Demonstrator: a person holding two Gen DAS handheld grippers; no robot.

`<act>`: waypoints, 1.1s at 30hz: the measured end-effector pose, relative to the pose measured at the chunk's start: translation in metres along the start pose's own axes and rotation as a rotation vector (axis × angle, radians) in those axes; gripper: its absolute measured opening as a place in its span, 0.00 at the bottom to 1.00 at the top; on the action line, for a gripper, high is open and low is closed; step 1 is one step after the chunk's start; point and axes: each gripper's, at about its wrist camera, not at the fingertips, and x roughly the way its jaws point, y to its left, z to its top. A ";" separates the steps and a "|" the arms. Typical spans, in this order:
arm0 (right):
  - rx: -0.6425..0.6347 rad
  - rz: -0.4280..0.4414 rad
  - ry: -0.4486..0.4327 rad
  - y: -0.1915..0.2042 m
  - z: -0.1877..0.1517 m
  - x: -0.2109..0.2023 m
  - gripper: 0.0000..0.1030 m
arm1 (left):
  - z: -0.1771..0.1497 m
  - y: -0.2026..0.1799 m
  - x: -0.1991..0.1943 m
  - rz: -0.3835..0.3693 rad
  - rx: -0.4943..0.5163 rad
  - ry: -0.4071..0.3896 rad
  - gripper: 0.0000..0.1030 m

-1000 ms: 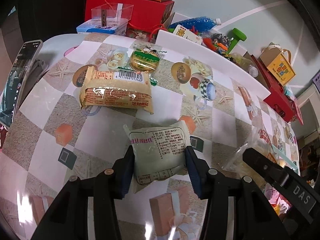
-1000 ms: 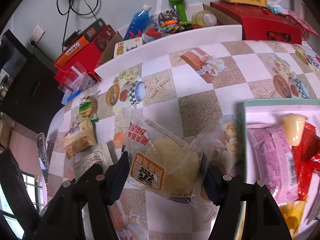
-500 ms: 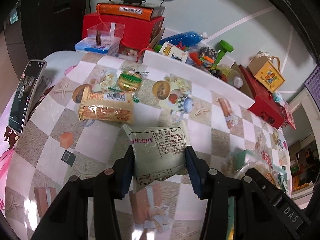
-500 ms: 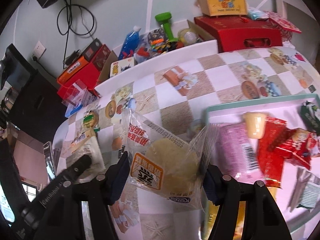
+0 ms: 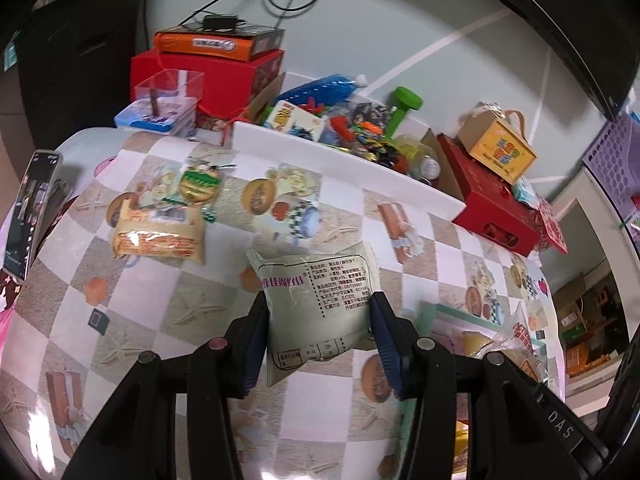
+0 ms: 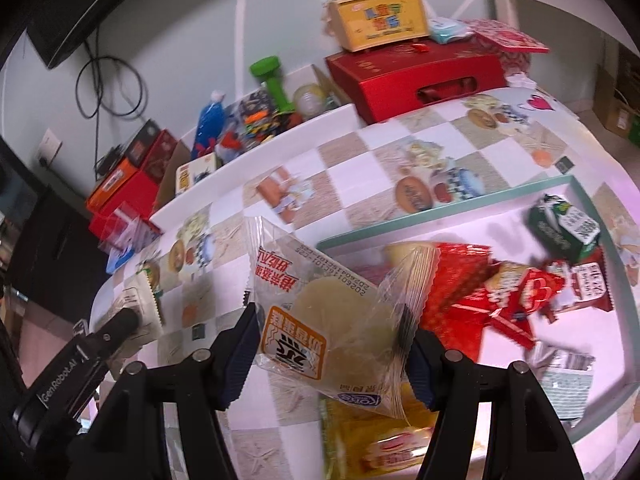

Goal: Organize snacks
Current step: 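Lift both held items and carry them over the tray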

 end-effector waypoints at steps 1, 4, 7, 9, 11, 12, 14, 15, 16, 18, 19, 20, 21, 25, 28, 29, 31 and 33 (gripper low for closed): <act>0.009 -0.006 -0.005 -0.005 0.002 -0.002 0.66 | -0.001 -0.005 0.001 -0.001 0.010 0.001 0.49; 0.041 -0.022 -0.019 -0.019 0.006 -0.007 0.66 | -0.003 -0.019 0.003 -0.009 0.044 0.005 0.49; 0.072 -0.031 -0.030 -0.032 0.010 -0.011 0.66 | -0.007 -0.032 0.003 -0.011 0.077 0.008 0.49; 0.091 -0.042 -0.038 -0.042 0.012 -0.014 0.66 | -0.010 -0.041 0.003 -0.019 0.099 0.007 0.49; 0.114 -0.045 -0.047 -0.052 0.015 -0.018 0.66 | -0.012 -0.048 0.003 -0.029 0.115 0.008 0.49; 0.127 -0.047 -0.053 -0.058 0.017 -0.021 0.66 | -0.013 -0.051 0.002 -0.033 0.124 0.008 0.49; 0.149 -0.061 -0.066 -0.068 0.019 -0.026 0.66 | -0.015 -0.058 0.001 -0.040 0.146 0.007 0.49; 0.160 -0.074 -0.075 -0.074 0.020 -0.029 0.66 | -0.016 -0.062 0.001 -0.040 0.156 0.007 0.49; 0.171 -0.087 -0.083 -0.080 0.021 -0.032 0.66 | -0.018 -0.068 0.001 -0.039 0.171 0.006 0.49; 0.198 -0.118 -0.101 -0.094 0.023 -0.039 0.66 | -0.021 -0.079 0.001 -0.047 0.200 0.007 0.49; 0.206 -0.130 -0.106 -0.100 0.024 -0.041 0.66 | -0.024 -0.085 0.001 -0.052 0.216 0.008 0.49; 0.218 -0.143 -0.111 -0.107 0.025 -0.044 0.66 | -0.026 -0.092 0.000 -0.059 0.233 0.009 0.49; 0.232 -0.151 -0.116 -0.114 0.026 -0.047 0.66 | -0.029 -0.098 0.000 -0.065 0.250 0.011 0.49; 0.282 -0.176 -0.133 -0.136 0.027 -0.058 0.66 | -0.043 -0.128 0.002 -0.110 0.325 0.037 0.49; 0.292 -0.229 -0.138 -0.147 0.026 -0.062 0.66 | -0.054 -0.145 0.003 -0.130 0.376 0.052 0.49; 0.296 -0.247 -0.132 -0.151 0.026 -0.062 0.66 | -0.058 -0.153 0.004 -0.135 0.399 0.059 0.49; 0.303 -0.256 -0.112 -0.157 0.025 -0.058 0.66 | -0.066 -0.163 0.007 -0.144 0.430 0.075 0.49; 0.305 -0.258 -0.085 -0.159 0.023 -0.051 0.66 | -0.072 -0.169 0.011 -0.149 0.450 0.091 0.49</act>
